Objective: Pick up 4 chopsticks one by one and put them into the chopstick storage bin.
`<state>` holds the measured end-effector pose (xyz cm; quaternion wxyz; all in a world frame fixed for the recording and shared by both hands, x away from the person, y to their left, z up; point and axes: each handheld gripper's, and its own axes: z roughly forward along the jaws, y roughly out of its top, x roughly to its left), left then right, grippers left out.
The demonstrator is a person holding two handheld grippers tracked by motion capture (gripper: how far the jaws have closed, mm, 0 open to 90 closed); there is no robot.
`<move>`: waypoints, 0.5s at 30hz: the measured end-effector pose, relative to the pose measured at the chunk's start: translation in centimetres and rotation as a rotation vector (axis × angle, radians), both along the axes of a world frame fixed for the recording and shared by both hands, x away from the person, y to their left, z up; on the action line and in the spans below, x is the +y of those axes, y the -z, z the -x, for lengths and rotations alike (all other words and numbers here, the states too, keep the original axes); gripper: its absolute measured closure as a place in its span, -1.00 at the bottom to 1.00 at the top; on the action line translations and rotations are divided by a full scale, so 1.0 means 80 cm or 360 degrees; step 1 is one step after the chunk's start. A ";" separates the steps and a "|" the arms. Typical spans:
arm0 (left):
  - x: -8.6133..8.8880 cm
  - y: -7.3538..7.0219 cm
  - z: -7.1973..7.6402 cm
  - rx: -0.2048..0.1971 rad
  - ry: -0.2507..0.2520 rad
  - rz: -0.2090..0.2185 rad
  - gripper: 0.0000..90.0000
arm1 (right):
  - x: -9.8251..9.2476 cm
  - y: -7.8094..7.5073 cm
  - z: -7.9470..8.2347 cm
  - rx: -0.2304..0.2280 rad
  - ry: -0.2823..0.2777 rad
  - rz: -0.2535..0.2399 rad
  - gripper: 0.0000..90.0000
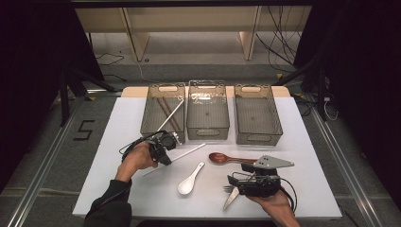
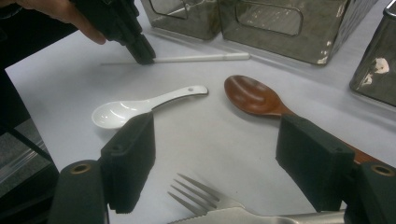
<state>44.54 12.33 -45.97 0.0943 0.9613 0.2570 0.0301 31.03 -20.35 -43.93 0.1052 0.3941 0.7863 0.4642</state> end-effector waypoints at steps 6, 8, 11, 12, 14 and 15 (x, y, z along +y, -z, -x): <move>0.001 -0.001 0.000 -0.0003 0.0020 -0.0001 0.88 | -0.001 0.000 0.000 -0.0001 0.0002 0.0000 -0.35; 0.003 -0.001 0.000 0.0001 0.0011 0.0018 0.88 | -0.001 0.000 0.000 -0.0001 0.0003 -0.0001 -0.35; 0.004 -0.004 0.003 0.0000 0.0029 0.0024 0.88 | -0.001 -0.001 0.000 -0.0001 0.0003 -0.0001 -0.35; 0.004 -0.006 0.003 -0.0004 0.0031 0.0023 0.88 | -0.001 0.000 0.000 -0.0002 0.0004 -0.0002 -0.35; 0.004 -0.010 0.005 -0.0017 0.0030 0.0034 0.89 | -0.001 -0.001 0.000 -0.0002 0.0004 -0.0002 -0.35; 0.004 -0.012 0.006 -0.0017 0.0033 0.0030 0.88 | -0.001 -0.001 0.000 -0.0003 0.0004 -0.0003 -0.35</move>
